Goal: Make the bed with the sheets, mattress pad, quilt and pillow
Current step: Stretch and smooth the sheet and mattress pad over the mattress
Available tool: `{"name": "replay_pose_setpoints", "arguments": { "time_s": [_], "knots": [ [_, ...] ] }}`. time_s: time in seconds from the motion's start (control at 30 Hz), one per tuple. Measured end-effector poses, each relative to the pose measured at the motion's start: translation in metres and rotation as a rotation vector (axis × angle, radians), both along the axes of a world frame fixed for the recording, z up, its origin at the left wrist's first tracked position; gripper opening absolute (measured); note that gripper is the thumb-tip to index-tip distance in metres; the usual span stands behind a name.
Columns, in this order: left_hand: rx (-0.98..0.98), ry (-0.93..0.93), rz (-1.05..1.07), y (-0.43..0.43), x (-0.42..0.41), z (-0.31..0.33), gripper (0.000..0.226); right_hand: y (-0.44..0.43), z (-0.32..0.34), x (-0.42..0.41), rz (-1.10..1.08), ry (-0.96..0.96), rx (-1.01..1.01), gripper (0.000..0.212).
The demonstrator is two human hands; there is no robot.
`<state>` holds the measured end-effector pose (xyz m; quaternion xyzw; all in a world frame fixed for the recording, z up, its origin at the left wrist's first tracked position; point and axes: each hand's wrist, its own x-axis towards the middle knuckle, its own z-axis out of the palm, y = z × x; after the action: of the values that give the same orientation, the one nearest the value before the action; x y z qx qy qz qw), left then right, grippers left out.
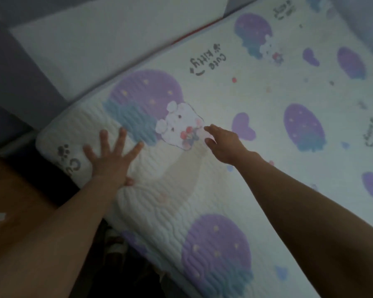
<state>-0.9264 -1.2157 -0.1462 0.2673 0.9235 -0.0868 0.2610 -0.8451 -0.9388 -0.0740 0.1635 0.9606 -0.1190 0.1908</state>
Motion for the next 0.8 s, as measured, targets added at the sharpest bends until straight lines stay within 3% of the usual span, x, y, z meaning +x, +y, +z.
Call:
{"name": "replay_pose_setpoints", "arguments": {
  "time_s": [0.13,0.23,0.47,0.63,0.8],
  "knots": [
    [-0.078,0.015,0.025,0.022,0.015,0.007,0.103,0.015,-0.013,0.055,-0.080,-0.061,-0.026,0.047],
    [-0.091,0.003,-0.130,0.053,0.034,0.018,0.090,0.025,-0.018,0.091,-0.173,-0.059,-0.056,0.046],
    [0.183,-0.128,-0.519,0.146,0.090,0.044,0.070,0.046,-0.002,0.150,-0.345,-0.021,-0.062,0.044],
    [0.371,-0.219,-0.691,0.198,0.122,0.096,0.062,0.062,0.053,0.195,-0.488,-0.003,-0.009,0.041],
    [0.386,-0.190,-0.880,0.221,0.138,0.181,0.058,0.070,0.137,0.238,-0.629,0.008,0.061,0.039]
  ]
}}
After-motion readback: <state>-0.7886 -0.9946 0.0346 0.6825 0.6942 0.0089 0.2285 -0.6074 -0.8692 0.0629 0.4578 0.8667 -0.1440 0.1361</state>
